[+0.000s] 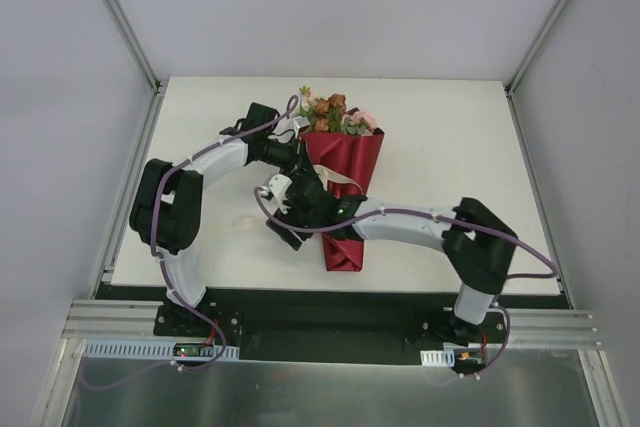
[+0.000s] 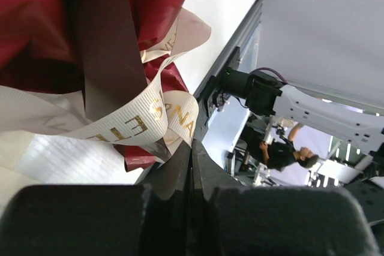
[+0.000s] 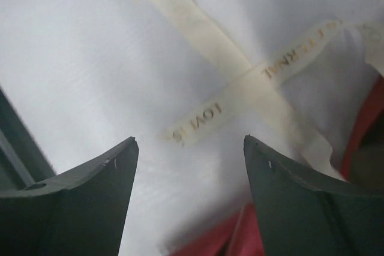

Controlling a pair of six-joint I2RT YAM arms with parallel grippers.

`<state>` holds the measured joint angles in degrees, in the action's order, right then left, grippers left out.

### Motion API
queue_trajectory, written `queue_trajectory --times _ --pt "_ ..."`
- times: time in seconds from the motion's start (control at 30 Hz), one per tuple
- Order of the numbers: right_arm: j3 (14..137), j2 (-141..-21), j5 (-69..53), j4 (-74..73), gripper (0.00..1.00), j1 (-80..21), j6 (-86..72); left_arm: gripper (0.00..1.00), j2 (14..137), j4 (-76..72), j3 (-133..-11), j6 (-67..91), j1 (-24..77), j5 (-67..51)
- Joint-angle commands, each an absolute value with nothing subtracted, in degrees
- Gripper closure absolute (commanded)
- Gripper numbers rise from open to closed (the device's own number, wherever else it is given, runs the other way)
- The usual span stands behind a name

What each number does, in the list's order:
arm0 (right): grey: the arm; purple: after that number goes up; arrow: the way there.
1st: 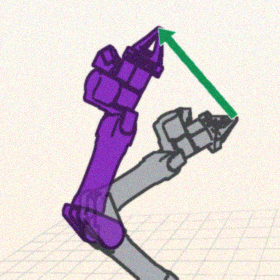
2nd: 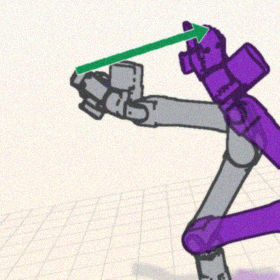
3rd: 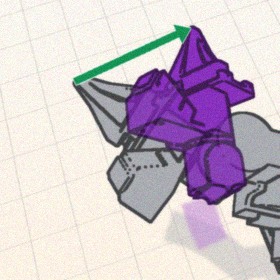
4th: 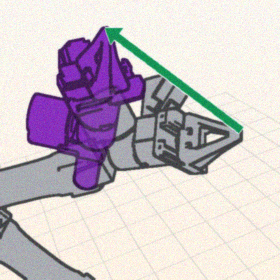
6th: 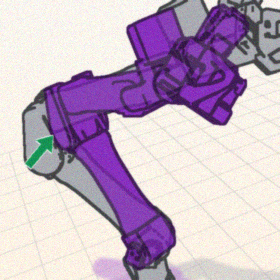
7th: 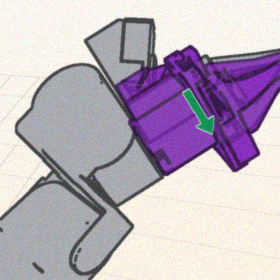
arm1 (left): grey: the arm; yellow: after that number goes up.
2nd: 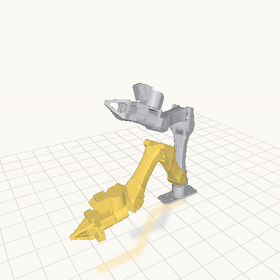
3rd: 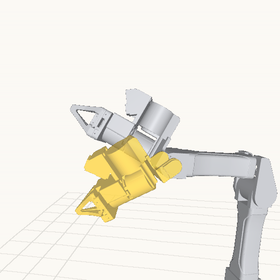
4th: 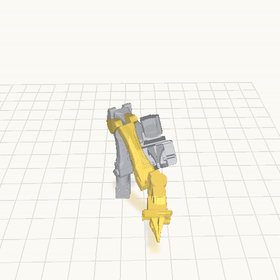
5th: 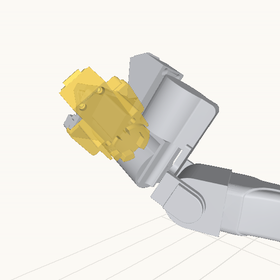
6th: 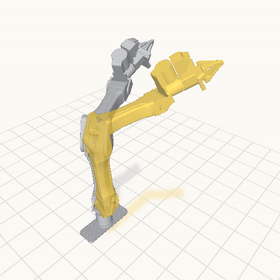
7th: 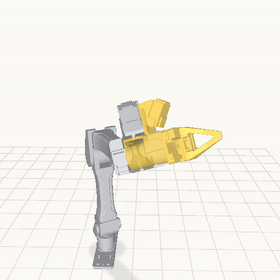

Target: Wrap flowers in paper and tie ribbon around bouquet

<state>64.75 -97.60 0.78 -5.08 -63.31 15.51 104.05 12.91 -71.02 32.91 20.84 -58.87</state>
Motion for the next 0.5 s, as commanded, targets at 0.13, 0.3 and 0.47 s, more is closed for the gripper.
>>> queue_trajectory --times 0.13,0.3,0.47 --pt "74.8 -111.0 5.5 -1.2 0.26 -62.3 10.9 1.00 108.4 23.9 -78.2 26.7 18.5 -68.0" --pt "75.1 -114.3 10.7 -1.9 0.26 -62.1 4.8 1.00 110.8 24.7 -80.2 27.2 18.2 -67.8" --pt "74.5 -117.4 5.5 -2.3 0.47 -61.3 0.3 1.00 111.4 25.2 -81.0 27.1 17.8 -67.2"
